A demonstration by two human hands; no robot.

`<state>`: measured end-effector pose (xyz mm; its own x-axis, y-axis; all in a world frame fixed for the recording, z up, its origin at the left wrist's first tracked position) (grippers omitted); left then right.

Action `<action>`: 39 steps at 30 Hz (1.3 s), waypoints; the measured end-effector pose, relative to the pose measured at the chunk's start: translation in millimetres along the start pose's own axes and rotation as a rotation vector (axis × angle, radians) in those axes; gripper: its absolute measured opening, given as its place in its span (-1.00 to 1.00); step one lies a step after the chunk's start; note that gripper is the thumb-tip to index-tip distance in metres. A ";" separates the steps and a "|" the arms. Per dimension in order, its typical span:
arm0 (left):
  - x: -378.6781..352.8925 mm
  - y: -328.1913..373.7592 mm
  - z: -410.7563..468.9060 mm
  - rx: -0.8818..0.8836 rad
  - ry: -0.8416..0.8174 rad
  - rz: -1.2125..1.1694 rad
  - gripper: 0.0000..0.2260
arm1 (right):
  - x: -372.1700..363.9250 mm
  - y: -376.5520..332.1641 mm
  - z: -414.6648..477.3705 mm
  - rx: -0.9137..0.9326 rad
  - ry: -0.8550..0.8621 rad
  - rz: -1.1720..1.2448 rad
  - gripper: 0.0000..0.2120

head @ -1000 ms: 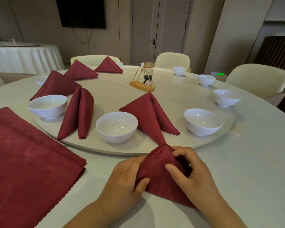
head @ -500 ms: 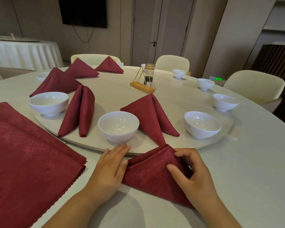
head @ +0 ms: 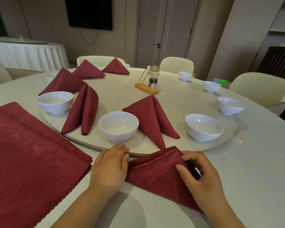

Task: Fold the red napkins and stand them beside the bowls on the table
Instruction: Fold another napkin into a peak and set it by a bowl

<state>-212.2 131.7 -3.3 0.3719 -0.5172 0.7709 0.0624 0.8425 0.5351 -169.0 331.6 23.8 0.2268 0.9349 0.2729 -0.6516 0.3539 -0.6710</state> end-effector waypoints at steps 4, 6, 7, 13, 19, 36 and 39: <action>6.6 -7.5 -1.0 -0.009 0.096 0.071 -0.69 | -0.4 0.0 -0.6 0.013 0.019 -0.009 -0.83; 7.4 -12.4 0.3 0.019 0.100 0.085 -0.68 | 0.0 -0.4 -0.8 0.011 0.028 -0.009 -0.82; 7.4 -16.0 0.8 0.045 0.113 0.057 -0.65 | 0.1 -0.5 -0.8 0.012 0.032 -0.009 -0.82; 18.9 -29.8 5.4 0.137 0.164 -0.144 -0.59 | -0.6 0.2 -0.8 0.019 0.012 -0.006 -0.75; 7.6 -0.1 -12.1 -0.260 0.075 -0.230 -0.46 | -1.0 -3.3 -0.5 -0.004 0.015 -0.002 -0.80; 0.5 -9.6 -8.0 -0.174 0.250 -0.051 -0.66 | -0.3 -2.6 0.0 -0.021 0.005 0.005 -0.82; -4.9 -18.6 -4.7 -0.074 0.222 -0.053 -0.63 | -0.2 -2.5 0.4 -0.027 -0.005 0.009 -0.80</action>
<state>-210.8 119.2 -18.7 0.5602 -0.5219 0.6432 0.1522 0.8282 0.5394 -167.7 330.4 25.6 0.2172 0.9379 0.2704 -0.6335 0.3462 -0.6920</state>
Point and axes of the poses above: each hand's wrist, its own z-axis towards the middle knuckle, its own x-axis out of the back of the hand, y = z × x, the point moved 4 cm from there along z, towards the middle knuckle, and after that the axes turned 13 degrees about x, right-handed, at the moved point
